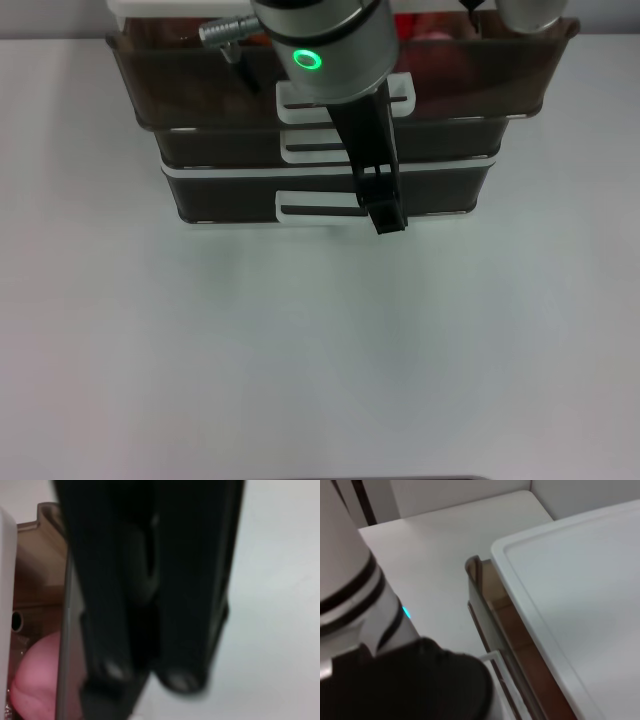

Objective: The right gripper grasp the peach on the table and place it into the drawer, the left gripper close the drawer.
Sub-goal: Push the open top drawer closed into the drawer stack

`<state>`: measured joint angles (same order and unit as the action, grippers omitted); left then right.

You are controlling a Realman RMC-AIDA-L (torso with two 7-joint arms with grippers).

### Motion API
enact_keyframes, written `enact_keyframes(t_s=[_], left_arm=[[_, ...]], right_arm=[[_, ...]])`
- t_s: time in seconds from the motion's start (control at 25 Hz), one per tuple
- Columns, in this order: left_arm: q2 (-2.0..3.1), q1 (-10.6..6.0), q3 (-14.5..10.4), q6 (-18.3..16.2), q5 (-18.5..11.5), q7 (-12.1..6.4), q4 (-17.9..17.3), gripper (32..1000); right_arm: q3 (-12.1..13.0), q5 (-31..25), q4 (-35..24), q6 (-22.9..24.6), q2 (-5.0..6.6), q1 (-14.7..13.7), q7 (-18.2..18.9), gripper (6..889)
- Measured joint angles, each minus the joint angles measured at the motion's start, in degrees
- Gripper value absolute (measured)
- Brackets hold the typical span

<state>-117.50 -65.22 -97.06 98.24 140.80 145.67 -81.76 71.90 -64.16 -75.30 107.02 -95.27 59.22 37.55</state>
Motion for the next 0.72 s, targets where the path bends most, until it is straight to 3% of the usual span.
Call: enact_keyframes(t_s=[0.2,0.64,0.72], left_arm=[[0.00,0.03,0.03,0.05,0.00,-0.02,0.02,745],[0.06,0.00,0.98,-0.26,1.27,-0.87,0.53,745],[0.06,-0.37,1.48,-0.89,1.33,-1.36,1.90,745]], right_arm=[[-0.01,0.01,0.37,0.03,1.17,-0.78,-0.28,715],[0.00,0.00,0.06,0.07,1.66,-1.36,-0.77,715],[0.05,0.00,0.02,0.10,1.72,-1.49,-0.78,715]])
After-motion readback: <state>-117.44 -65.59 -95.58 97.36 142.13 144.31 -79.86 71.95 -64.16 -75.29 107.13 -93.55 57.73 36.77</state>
